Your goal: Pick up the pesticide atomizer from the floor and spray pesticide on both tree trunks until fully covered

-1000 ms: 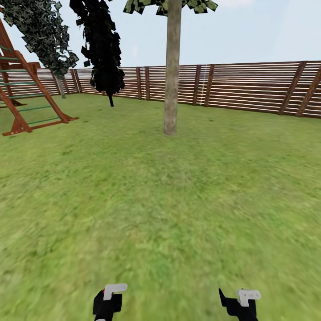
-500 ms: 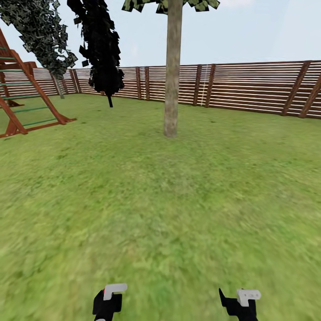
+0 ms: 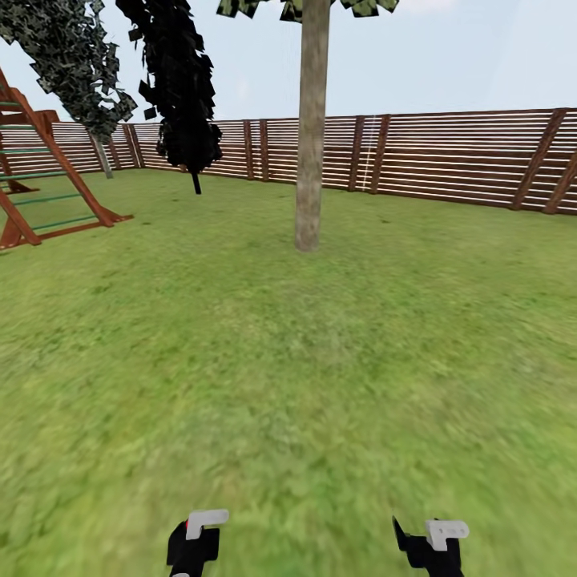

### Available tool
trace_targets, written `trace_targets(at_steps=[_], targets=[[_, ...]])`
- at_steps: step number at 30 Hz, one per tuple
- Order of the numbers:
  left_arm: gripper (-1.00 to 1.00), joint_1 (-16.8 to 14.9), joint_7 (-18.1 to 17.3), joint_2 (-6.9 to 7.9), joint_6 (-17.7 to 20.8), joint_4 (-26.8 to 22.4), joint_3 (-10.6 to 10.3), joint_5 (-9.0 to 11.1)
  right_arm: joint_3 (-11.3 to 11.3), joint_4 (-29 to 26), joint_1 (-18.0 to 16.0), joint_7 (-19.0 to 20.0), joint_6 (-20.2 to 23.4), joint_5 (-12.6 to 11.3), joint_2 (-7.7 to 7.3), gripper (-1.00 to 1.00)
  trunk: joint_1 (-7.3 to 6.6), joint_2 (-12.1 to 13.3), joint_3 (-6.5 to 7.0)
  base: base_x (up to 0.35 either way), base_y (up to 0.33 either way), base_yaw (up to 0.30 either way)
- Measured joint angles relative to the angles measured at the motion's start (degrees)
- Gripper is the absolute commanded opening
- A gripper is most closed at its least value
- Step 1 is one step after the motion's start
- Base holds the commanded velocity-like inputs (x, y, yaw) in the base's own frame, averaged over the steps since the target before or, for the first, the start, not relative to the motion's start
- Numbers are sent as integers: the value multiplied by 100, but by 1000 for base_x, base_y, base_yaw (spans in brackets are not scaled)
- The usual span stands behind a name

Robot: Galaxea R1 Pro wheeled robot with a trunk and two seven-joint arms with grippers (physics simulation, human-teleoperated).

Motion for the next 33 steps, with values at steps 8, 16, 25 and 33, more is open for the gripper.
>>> trace_targets(at_steps=[8,16,25,33], targets=[[-100,0,-3,0,-2,-3,0,0,0,0,0,0,0,0,0,100,0,0,0,339,0,0],[-100,0,-1,0,-4,-7,0,0,0,0,0,0,0,0,0,100,0,0,0,339,0,0],[-100,0,-4,0,3,-9,0,0,0,1,0,0,0,0,0,100,0,0,0,339,0,0],[-100,0,-4,0,3,-9,0,0,0,0,0,0,0,0,0,100,0,0,0,339,0,0]])
